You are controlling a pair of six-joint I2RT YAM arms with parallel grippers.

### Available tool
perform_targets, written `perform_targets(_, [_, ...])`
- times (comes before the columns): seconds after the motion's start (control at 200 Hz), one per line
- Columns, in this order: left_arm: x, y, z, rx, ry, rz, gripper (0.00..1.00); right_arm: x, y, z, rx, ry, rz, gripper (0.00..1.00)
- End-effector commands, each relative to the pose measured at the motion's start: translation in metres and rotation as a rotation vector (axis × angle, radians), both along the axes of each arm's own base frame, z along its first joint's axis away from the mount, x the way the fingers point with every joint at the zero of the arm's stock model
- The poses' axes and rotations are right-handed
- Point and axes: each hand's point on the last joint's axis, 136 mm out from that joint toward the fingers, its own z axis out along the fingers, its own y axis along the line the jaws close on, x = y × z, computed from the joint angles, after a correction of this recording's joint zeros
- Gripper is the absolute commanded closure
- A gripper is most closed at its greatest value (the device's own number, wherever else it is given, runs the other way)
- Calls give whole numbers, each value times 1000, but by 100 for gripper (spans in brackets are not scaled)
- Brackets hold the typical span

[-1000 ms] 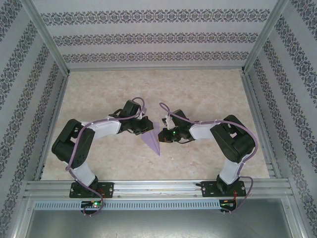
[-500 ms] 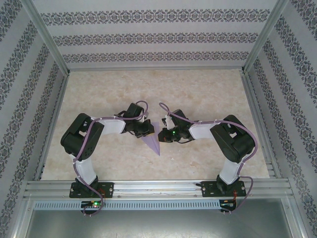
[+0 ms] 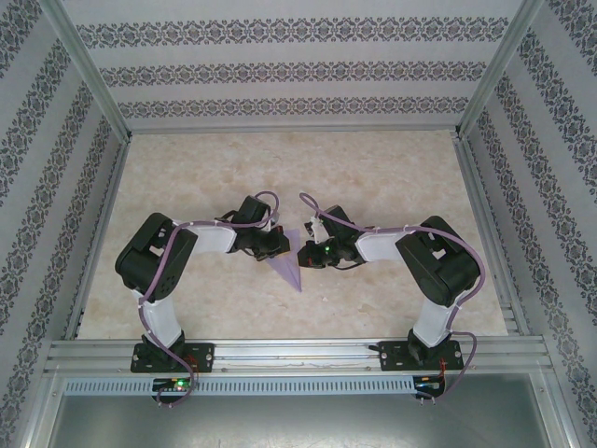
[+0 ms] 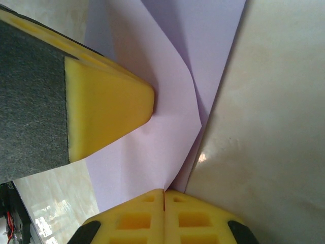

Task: Fold a paper plane with a square sheet of paper (fold left side to right side)
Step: Fourth fold the wing at the center of the table.

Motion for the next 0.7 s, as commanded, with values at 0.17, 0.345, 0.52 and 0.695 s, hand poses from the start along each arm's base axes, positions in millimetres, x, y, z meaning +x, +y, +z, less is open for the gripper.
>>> perform_targets(0.17, [-20, 21, -32, 94, 48, 27, 100, -22, -28, -53, -200, 78, -20, 100])
perform_targets(0.345, [-26, 25, -33, 97, 48, 36, 100, -17, -21, -40, -160, 61, -15, 99])
perform_targets(0.52, [-31, 29, -34, 103, 47, 44, 100, -12, -15, -28, -124, 47, -14, 96])
perform_targets(0.695, [-31, 30, -34, 102, 43, 47, 100, -5, -7, -10, -73, 20, -11, 90])
